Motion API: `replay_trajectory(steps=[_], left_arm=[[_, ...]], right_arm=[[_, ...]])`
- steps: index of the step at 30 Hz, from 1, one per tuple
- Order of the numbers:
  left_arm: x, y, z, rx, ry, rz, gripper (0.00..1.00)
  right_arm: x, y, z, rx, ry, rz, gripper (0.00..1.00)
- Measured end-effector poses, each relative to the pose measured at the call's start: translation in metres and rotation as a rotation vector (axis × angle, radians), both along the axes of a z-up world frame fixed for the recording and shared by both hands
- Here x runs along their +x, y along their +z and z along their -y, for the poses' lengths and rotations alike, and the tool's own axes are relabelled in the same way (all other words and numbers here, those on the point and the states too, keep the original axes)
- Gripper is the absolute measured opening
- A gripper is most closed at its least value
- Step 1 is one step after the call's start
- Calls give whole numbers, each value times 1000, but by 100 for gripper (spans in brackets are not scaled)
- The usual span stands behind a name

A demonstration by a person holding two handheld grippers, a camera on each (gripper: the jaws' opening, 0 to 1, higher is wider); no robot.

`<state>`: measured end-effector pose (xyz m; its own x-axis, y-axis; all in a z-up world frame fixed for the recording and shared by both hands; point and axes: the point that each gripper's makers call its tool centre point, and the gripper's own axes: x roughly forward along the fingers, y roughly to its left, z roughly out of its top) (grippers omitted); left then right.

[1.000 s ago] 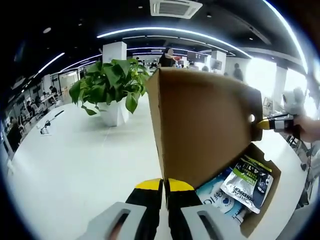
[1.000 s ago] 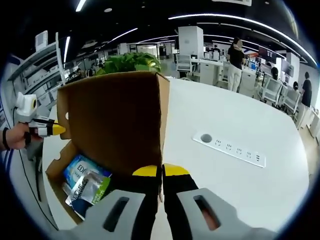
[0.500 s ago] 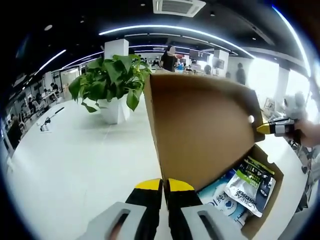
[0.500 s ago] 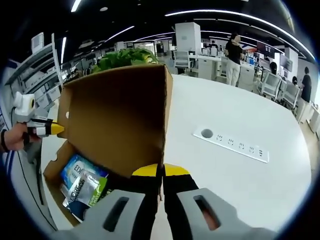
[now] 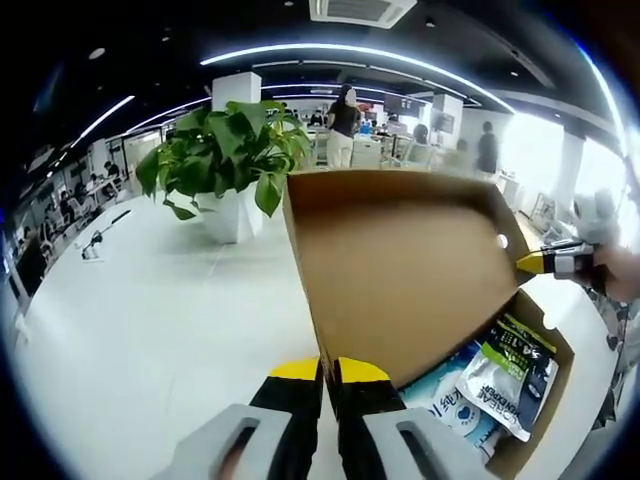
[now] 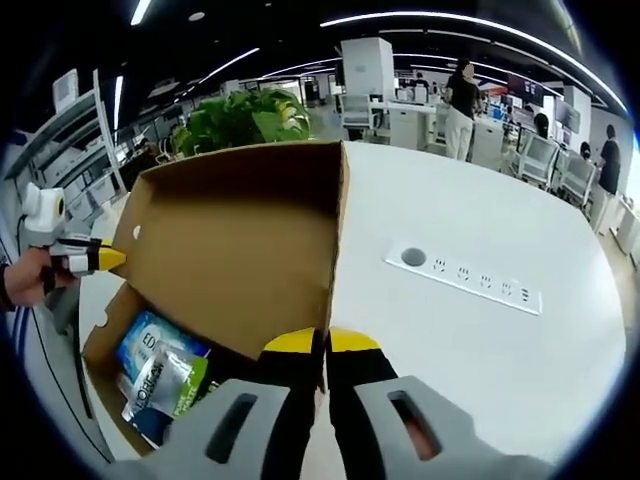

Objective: Operate the shoe box by opening the lid, removing the specified soft item, and placing it in the target area until the item is outside and the box remains undamaged.

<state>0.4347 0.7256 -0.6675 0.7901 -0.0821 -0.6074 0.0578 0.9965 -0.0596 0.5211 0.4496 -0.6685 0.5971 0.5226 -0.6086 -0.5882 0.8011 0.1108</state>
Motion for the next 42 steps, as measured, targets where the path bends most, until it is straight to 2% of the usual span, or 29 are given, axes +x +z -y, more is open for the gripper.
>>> replay_trajectory(steps=[12,24,26,42], left_arm=[[5,-8,0,12,-5,-27,5],[12,-15,0,57,0,-45,7],[13,-16,0,61,-1,-50,7],[14,-23,0,47,7,-74,9]], right_arm=[[1,-7,-1,-1,-12,-37,1],[0,-14,0,-10,-16,-60,2],[5,-17,1,-6,-19,-66,2],[14,-24,3,15,-45,-88,3]])
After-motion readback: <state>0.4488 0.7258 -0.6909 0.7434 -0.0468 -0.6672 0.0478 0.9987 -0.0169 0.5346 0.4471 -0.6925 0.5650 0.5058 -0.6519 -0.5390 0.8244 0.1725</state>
